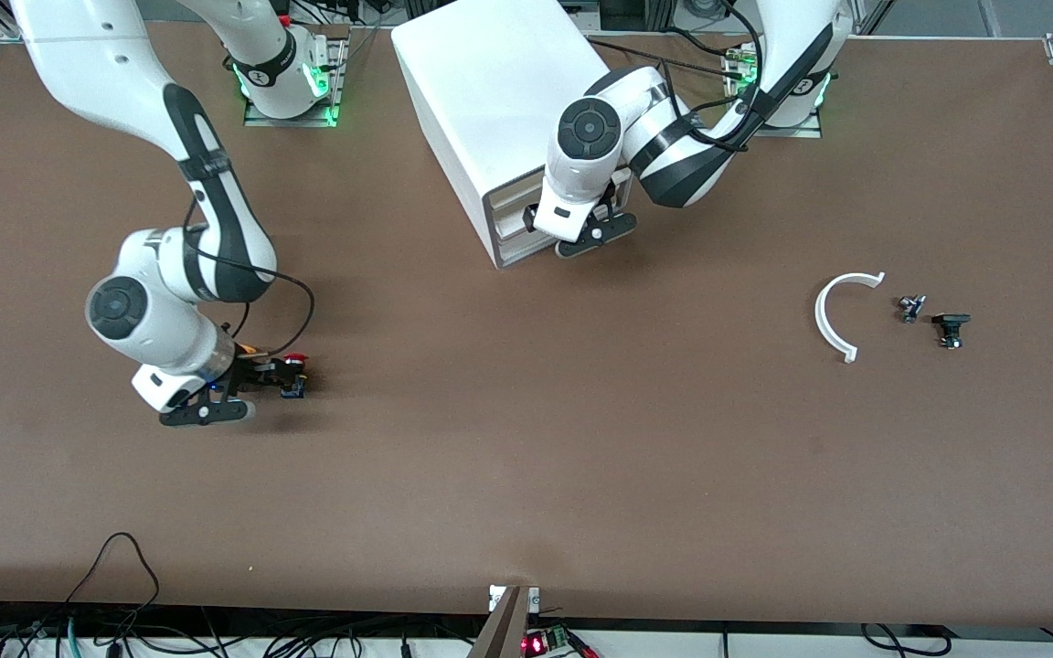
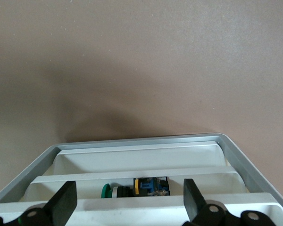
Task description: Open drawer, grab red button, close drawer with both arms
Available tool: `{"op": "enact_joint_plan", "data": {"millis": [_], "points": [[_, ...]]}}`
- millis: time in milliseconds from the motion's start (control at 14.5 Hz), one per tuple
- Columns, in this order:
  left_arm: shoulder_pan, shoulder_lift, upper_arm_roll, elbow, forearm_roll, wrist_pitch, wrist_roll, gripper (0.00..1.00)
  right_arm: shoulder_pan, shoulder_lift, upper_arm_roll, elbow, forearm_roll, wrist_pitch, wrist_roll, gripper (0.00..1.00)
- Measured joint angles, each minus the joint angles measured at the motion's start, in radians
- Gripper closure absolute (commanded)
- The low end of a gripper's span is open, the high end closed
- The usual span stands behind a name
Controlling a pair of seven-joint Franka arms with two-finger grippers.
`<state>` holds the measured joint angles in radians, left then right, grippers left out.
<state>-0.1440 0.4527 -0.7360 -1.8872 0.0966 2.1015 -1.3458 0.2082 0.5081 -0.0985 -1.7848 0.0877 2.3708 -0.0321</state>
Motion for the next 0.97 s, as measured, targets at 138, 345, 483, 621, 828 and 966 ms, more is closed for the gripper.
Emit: {"op": "enact_joint_plan", "data": {"millis": [138, 345, 483, 621, 828, 966], "points": [[0.000, 0.000, -0.013, -0.007, 0.000, 0.000, -0.002, 0.01, -0.002, -0.082, -0.004, 0.004, 0.000, -0.069, -0.001, 0.00], [0.001, 0.000, -0.020, -0.015, 0.000, 0.000, -0.004, 0.00, -0.003, -0.206, -0.012, 0.005, -0.001, -0.200, -0.002, 0.00], [0.002, 0.000, -0.020, -0.017, 0.000, 0.000, -0.004, 0.00, -0.004, -0.288, -0.016, 0.004, -0.021, -0.276, -0.006, 0.00], [0.002, 0.000, -0.021, -0.017, 0.000, 0.000, -0.004, 0.00, -0.004, -0.354, -0.016, 0.008, -0.044, -0.353, -0.006, 0.00], [0.013, -0.004, -0.021, -0.015, 0.001, 0.001, 0.001, 0.00, -0.005, -0.429, -0.022, 0.033, -0.049, -0.479, -0.002, 0.00], [0.041, -0.023, -0.021, -0.006, 0.001, 0.000, 0.043, 0.00, -0.006, -0.459, -0.044, 0.049, -0.049, -0.524, 0.034, 0.00]]}}
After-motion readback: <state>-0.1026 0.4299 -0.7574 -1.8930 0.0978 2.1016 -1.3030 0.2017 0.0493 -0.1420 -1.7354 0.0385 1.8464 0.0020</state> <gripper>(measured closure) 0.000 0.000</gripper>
